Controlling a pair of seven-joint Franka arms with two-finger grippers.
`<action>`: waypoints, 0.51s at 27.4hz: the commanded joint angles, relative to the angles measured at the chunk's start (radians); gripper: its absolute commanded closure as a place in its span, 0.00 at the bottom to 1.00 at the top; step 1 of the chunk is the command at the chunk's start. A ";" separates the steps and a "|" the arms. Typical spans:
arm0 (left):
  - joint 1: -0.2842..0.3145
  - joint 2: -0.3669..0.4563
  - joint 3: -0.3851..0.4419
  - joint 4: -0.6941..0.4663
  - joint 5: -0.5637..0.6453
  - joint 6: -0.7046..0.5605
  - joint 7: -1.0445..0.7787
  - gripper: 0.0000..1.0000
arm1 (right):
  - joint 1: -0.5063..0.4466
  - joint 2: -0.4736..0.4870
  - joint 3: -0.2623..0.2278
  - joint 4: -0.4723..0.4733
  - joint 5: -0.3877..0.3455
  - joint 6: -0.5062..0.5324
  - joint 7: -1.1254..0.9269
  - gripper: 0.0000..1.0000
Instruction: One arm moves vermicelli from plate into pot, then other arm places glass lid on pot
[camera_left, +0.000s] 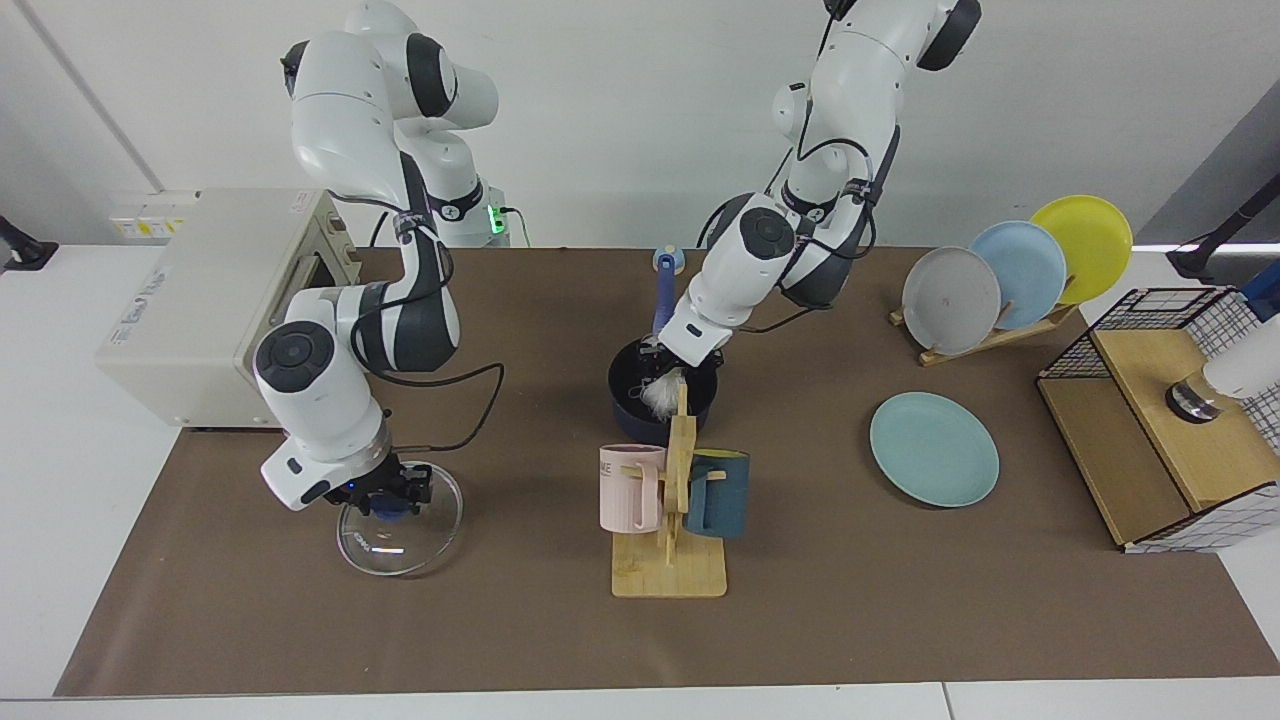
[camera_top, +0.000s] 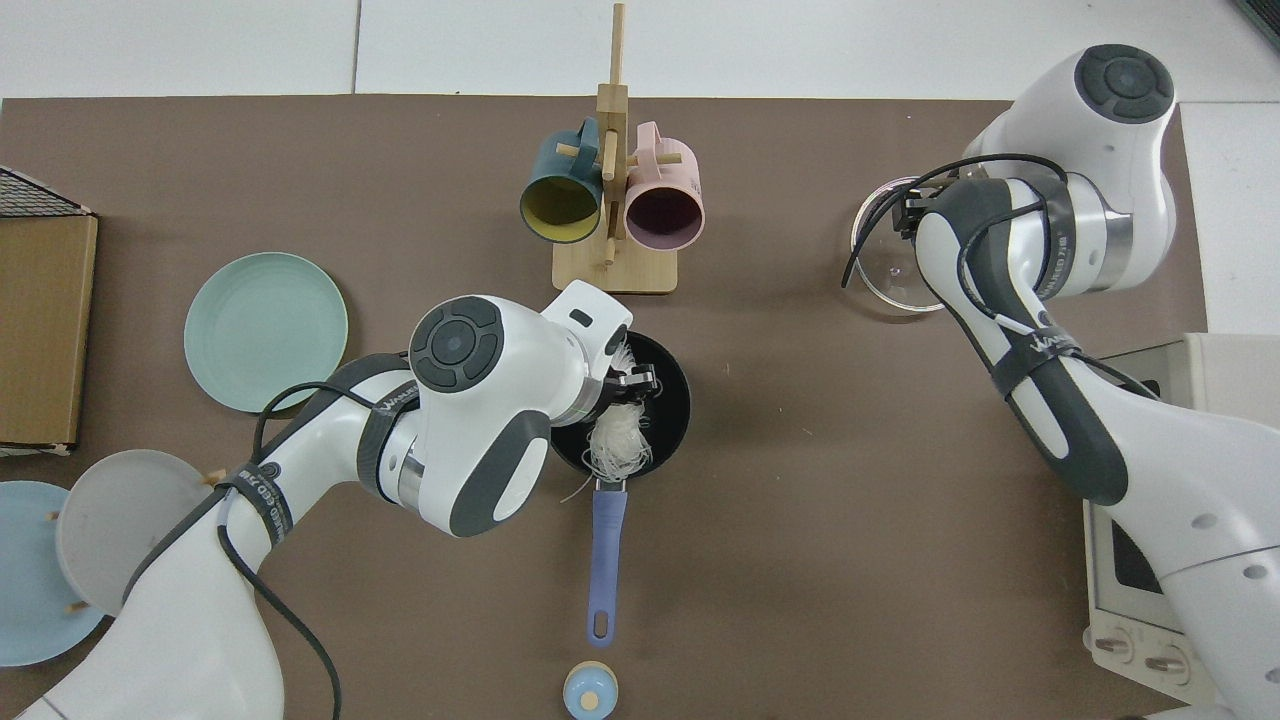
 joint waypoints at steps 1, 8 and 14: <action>-0.008 -0.011 0.004 -0.048 0.014 0.073 0.000 0.71 | -0.008 -0.086 0.011 -0.039 0.008 -0.055 0.000 1.00; -0.014 -0.011 0.004 -0.039 0.014 0.062 -0.016 0.02 | -0.008 -0.157 0.017 -0.039 0.009 -0.159 -0.001 1.00; -0.008 -0.029 0.004 0.007 0.014 -0.025 -0.045 0.01 | -0.010 -0.226 0.020 -0.039 0.009 -0.268 -0.001 1.00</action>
